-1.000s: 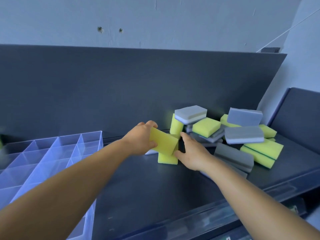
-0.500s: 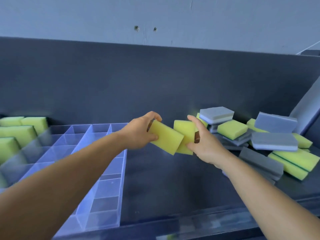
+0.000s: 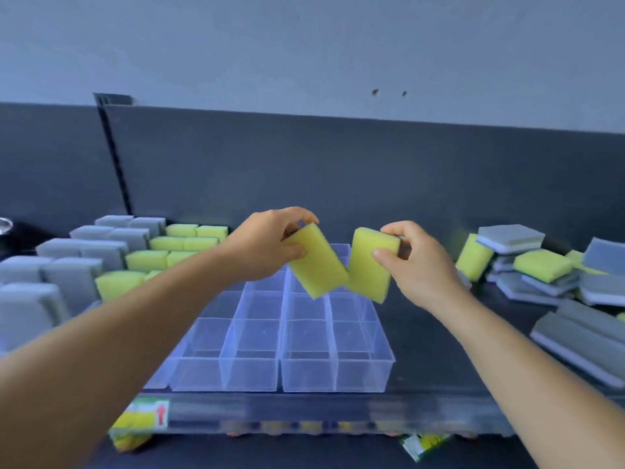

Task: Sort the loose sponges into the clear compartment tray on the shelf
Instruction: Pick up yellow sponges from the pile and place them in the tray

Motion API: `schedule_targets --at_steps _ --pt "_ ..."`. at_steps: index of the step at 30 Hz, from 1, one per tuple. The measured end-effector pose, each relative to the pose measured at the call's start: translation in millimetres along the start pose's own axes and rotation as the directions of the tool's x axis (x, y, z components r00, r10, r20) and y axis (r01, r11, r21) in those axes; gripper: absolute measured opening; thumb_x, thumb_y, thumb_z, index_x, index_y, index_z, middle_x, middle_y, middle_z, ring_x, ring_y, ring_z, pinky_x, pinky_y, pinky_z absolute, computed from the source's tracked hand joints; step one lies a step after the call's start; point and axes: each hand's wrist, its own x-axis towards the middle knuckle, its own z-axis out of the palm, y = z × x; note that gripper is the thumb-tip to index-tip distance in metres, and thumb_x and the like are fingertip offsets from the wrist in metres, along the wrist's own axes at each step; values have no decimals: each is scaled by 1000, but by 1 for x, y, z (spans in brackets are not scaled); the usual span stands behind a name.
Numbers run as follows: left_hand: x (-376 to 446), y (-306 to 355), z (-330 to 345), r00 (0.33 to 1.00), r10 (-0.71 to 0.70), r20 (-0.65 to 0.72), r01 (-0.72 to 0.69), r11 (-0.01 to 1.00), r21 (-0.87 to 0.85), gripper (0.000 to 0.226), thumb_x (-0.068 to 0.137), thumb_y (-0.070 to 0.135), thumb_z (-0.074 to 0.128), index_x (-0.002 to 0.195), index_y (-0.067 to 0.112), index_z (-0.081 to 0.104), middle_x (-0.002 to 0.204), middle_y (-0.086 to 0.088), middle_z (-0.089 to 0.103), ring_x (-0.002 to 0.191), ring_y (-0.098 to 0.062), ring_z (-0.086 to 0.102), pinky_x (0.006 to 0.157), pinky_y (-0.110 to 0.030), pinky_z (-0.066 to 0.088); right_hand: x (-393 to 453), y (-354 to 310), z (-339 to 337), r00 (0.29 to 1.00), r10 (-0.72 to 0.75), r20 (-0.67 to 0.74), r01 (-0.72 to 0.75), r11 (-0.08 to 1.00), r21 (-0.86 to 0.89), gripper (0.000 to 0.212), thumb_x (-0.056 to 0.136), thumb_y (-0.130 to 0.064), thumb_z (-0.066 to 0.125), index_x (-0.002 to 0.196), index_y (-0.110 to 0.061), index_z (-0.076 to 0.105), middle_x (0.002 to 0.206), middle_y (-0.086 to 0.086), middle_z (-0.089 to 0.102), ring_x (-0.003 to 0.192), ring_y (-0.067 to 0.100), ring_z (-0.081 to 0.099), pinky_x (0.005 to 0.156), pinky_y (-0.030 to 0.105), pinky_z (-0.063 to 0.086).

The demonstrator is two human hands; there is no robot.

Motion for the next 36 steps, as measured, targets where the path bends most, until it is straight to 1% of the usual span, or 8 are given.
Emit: schedule_targets --at_steps 9,14,20,25,27,30,34,36 --pt "-67 -70 -76 994 -63 -84 68 997 47 39 85 16 66 121 29 59 100 11 63 93 -15 60 79 -24 46 -27 -88 73 994 -91 66 84 992 99 33 85 -18 63 116 -29 59 100 -8 63 91 15 61 70 24 44" --pt "-98 -100 -115 991 -107 -79 117 985 129 40 86 20 66 123 33 59 100 16 58 101 -14 60 87 -26 48 -38 -130 104 991 -123 52 116 985 128 29 85 -16 64 113 -23 61 103 -5 63 90 17 59 78 27 46" --pt "-126 -136 -131 977 -214 -15 211 945 249 45 73 41 56 114 57 49 120 20 61 109 -17 57 93 -41 50 -51 -164 140 979 -140 148 114 978 174 23 85 -16 64 106 -24 61 96 -6 66 90 20 64 84 38 53" --pt "-136 -151 -134 981 -191 43 165 926 340 41 88 26 59 124 43 54 119 9 60 104 -17 54 91 -35 48 -56 -175 164 956 -163 242 136 983 124 28 88 -19 61 115 -22 59 103 -8 61 86 15 59 71 22 44" --pt "-137 -154 -132 986 -156 54 128 929 346 41 90 21 58 127 36 55 118 8 61 100 -16 54 82 -28 48 -57 -175 171 949 -168 268 161 986 47 29 88 -20 61 117 -22 59 107 -5 61 85 15 56 66 21 39" --pt "-135 -157 -126 989 -139 56 106 915 389 39 90 17 56 125 34 55 114 5 60 88 -17 49 62 -23 41 -56 -176 174 947 -161 279 173 985 -18 31 87 -22 61 118 -24 58 113 -4 61 93 17 57 74 23 38" --pt "-131 -163 -115 989 -122 82 77 907 414 42 89 17 58 128 33 52 122 2 58 106 -20 54 85 -36 49 -57 -179 178 938 -171 302 193 980 -45 31 87 -21 62 118 -23 57 118 -5 58 100 19 56 80 26 42" --pt "-130 -164 -111 988 -121 96 67 896 440 42 89 17 58 128 31 52 124 2 56 110 -22 54 87 -39 50 -60 -178 182 930 -186 316 215 975 -61 31 88 -20 61 118 -21 55 119 -5 55 97 16 54 81 24 41"
